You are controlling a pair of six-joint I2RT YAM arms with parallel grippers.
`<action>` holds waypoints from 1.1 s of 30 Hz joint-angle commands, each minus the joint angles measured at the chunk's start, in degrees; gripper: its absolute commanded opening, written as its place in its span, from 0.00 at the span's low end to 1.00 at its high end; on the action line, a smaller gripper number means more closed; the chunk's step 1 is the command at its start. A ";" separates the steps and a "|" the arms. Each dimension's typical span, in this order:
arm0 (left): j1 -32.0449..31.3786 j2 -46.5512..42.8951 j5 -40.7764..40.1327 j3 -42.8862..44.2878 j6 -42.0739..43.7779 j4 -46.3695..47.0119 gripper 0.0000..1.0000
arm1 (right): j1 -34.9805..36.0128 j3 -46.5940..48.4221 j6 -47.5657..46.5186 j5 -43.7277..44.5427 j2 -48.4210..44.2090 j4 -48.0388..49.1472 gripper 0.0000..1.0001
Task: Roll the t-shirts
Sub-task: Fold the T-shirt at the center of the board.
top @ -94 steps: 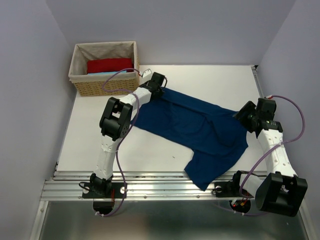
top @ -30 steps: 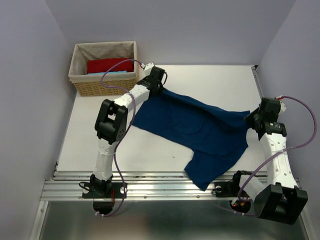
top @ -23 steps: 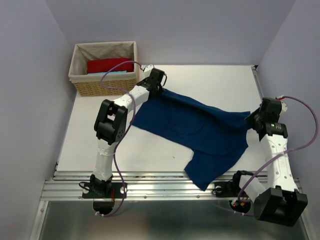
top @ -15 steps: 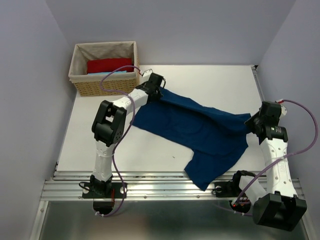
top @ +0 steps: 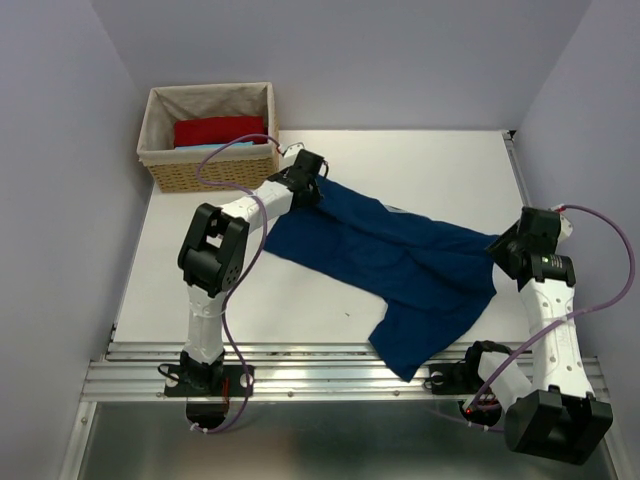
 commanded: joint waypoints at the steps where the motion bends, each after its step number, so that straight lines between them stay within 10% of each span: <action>1: -0.47 -4.56 0.16 -0.45 2.27 -1.52 0.29 | -0.56 1.30 -0.23 2.81 -1.45 -0.94 0.65; 6: -0.83 -6.42 -0.46 2.26 4.21 -2.22 0.58 | -0.56 1.65 -0.58 1.16 -0.05 1.94 0.66; 13: -1.35 0.51 2.17 12.45 6.93 -3.10 0.50 | -0.56 2.09 -0.93 -2.28 10.66 11.53 0.39; 33: -1.62 22.84 4.29 33.65 10.63 -13.56 0.49 | -3.46 9.46 0.04 0.71 46.61 27.27 0.36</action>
